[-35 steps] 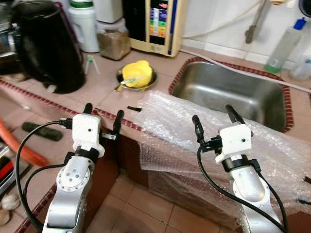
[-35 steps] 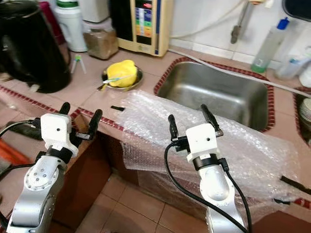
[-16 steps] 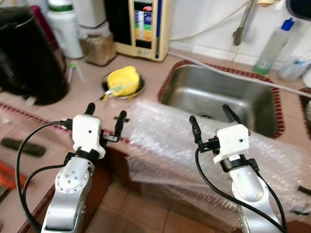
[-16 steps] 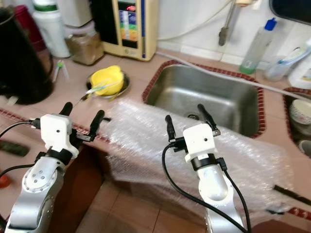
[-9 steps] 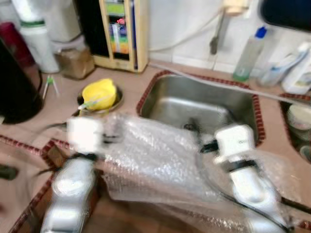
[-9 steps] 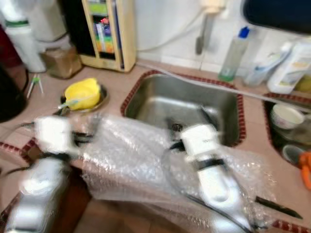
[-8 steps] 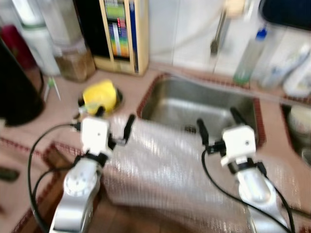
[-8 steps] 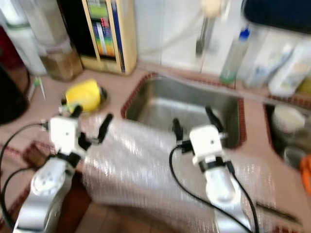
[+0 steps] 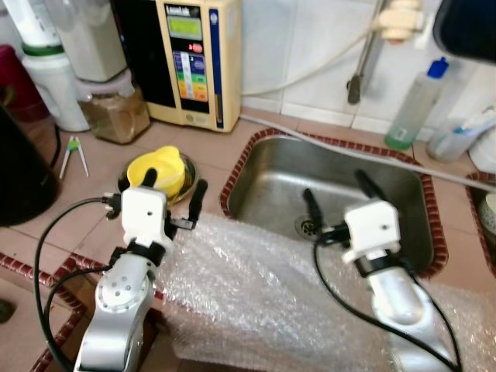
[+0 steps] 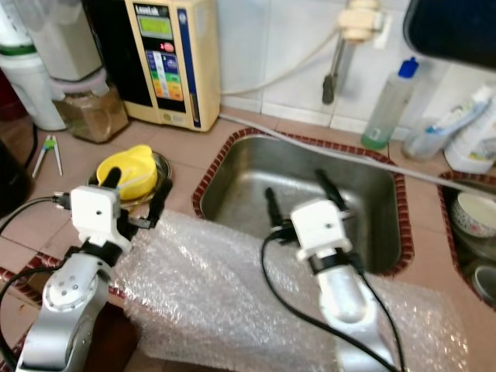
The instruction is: Kitchen organization
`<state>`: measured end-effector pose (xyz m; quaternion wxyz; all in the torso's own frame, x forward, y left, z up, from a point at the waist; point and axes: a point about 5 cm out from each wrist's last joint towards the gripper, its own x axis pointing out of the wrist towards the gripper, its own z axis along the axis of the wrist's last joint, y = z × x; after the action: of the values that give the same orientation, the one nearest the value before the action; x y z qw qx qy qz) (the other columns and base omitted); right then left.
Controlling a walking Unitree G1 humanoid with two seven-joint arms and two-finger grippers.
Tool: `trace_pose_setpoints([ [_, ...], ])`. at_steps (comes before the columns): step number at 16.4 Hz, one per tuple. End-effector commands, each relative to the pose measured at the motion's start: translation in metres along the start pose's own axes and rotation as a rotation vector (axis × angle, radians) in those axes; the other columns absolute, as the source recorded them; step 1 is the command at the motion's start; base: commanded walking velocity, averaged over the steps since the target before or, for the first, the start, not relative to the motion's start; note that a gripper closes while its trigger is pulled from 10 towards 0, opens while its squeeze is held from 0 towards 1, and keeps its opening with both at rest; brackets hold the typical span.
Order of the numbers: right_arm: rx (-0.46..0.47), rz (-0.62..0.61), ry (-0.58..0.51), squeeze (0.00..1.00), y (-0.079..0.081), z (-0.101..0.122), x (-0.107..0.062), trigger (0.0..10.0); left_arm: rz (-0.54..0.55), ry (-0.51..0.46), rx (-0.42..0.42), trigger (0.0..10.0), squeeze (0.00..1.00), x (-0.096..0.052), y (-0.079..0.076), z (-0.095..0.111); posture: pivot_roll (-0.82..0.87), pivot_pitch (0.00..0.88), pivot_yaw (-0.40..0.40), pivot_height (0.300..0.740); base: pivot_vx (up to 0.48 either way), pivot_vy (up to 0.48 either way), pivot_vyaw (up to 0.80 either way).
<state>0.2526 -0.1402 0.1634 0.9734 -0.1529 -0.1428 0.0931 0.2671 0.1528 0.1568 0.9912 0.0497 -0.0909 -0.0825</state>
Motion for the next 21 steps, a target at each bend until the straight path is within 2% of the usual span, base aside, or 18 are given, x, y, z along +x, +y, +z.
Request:
trace_pose_setpoints([
  [1,0.006,0.017,-0.021,0.00,0.004,0.005,0.001,10.0,0.039,0.014,0.018,10.0,0.00,-0.002,0.008,0.000,0.10,0.084,-0.022,0.740,0.000,0.000,0.00],
  [3,0.001,0.022,-0.026,0.00,0.005,0.006,0.002,10.0,0.061,0.003,0.063,10.0,0.00,-0.004,0.011,0.001,0.10,0.084,-0.024,0.740,0.000,0.000,0.00],
  [5,-0.019,0.032,-0.032,0.00,0.005,0.007,0.001,10.0,0.103,-0.022,0.084,10.0,0.00,-0.005,0.016,0.005,0.10,0.087,-0.026,0.740,0.000,0.000,0.80],
  [11,-0.010,0.034,-0.032,0.00,0.007,0.007,0.001,10.0,0.104,-0.006,0.072,10.0,0.00,-0.004,0.017,0.003,0.10,0.090,-0.027,0.740,0.000,0.000,0.80],
  [14,0.000,0.032,-0.031,0.00,0.008,0.007,0.001,10.0,0.072,0.025,0.027,10.0,0.00,-0.003,0.013,-0.003,0.10,0.093,-0.022,0.740,0.000,0.000,0.00],
  [21,0.010,0.026,-0.028,0.00,0.009,0.007,0.000,10.0,0.014,0.038,-0.004,10.0,0.00,0.002,0.004,-0.007,0.10,0.097,-0.016,0.740,0.000,0.000,0.00],
])
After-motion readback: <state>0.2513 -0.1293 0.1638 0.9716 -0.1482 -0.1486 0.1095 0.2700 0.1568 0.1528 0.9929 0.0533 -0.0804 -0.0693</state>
